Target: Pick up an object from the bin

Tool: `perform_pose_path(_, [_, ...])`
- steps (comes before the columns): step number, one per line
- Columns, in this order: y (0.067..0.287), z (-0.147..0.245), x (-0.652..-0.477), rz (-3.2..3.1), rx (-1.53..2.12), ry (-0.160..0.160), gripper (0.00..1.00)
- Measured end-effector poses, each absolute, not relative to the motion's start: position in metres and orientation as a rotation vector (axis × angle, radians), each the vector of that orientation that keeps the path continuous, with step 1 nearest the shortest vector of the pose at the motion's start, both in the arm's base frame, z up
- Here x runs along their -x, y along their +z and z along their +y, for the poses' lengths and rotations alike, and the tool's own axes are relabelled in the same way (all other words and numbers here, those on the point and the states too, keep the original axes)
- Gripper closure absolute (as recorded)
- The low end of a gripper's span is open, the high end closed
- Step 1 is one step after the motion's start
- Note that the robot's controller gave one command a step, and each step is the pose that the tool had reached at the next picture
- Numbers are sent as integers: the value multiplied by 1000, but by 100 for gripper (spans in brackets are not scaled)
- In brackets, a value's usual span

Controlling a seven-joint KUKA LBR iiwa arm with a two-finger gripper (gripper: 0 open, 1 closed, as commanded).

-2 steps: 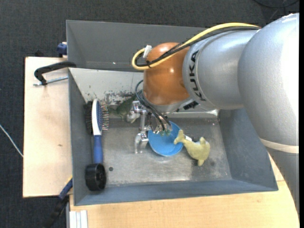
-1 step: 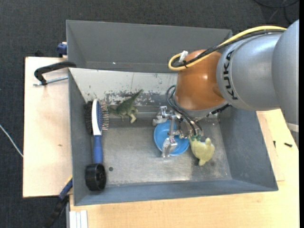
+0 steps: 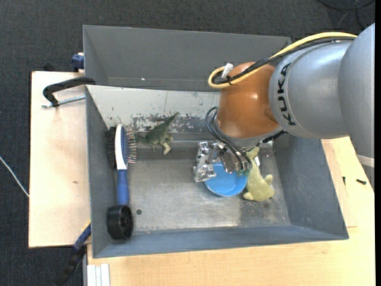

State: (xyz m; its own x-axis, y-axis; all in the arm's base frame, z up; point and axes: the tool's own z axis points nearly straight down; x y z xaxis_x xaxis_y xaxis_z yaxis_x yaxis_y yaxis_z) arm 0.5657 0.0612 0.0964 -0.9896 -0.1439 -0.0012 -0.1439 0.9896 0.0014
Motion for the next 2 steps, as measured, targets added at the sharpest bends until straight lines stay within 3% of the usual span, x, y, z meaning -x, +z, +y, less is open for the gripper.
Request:
perform_pose_path(1, [298,37,-568,3107,328,-1,100])
perform_pose_path(2, [386,7,-525,3109,319,-3,100])
